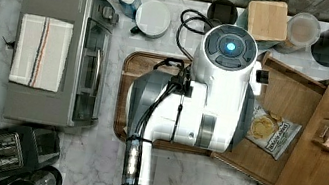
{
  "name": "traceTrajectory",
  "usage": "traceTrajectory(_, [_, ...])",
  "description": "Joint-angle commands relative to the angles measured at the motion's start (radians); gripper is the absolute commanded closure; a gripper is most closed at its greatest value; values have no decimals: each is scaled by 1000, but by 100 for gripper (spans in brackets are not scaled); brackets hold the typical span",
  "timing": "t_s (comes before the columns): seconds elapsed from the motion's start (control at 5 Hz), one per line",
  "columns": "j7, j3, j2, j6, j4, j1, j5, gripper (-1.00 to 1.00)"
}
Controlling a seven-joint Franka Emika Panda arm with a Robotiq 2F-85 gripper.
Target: Close the drawer.
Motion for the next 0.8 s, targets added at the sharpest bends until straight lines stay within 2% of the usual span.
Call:
traceTrajectory(0.2, [-4,-46,37,-55,-49,45,-33,100])
traceTrajectory(0.4, [-20,11,50,-23,-23,29,14,100])
traceTrajectory(0.6, [-40,-22,47,23,-13,33,19,100])
traceTrajectory(0.8, [3,-21,-17,-27,-34,39,-44,100])
